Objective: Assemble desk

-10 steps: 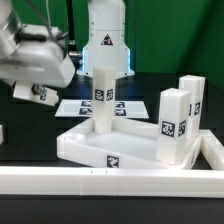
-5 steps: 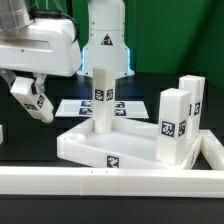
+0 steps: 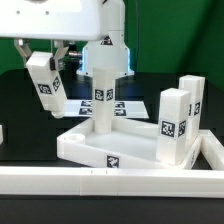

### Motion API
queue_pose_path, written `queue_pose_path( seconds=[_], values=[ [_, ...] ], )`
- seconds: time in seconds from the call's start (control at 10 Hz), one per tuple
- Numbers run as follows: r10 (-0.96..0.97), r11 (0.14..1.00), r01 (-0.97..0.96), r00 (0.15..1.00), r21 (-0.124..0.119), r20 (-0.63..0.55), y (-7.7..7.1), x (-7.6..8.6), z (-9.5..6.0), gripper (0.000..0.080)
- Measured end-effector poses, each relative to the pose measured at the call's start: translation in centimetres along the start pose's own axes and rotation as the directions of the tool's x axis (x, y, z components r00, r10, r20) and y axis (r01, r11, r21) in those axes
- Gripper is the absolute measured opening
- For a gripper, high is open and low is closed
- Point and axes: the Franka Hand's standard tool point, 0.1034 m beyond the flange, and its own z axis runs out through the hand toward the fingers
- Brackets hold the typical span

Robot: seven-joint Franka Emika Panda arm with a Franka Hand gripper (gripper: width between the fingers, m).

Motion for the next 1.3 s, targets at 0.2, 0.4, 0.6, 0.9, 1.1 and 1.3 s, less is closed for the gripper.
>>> queue_pose_path(
  seconds=[0.2, 0.4, 0.6, 0.9, 1.1, 1.3],
  values=[
    [-0.002, 1.0, -0.001, 0.986, -0.023, -0.165, 0.3, 0.4, 0.3, 0.029],
    [0.007, 1.0, -0.012, 0.971, -0.018, -0.239, -1.3, 0.6, -0.2, 0.029],
    [0.018, 1.0, -0.018, 0.971, 0.003, -0.238, -3.3, 1.2, -1.1, 0.029],
    [0.015, 1.0, -0.015, 0.971, 0.004, -0.239, -3.7, 1.2, -1.1, 0.0291],
    [-0.01, 1.0, 0.007, 0.963, -0.012, -0.27, -4.1, 0.5, -0.4, 0.029],
    [-0.032, 0.999, 0.027, 0.954, -0.021, -0.3, -5.1, -0.1, 0.0, 0.029]
  ],
)
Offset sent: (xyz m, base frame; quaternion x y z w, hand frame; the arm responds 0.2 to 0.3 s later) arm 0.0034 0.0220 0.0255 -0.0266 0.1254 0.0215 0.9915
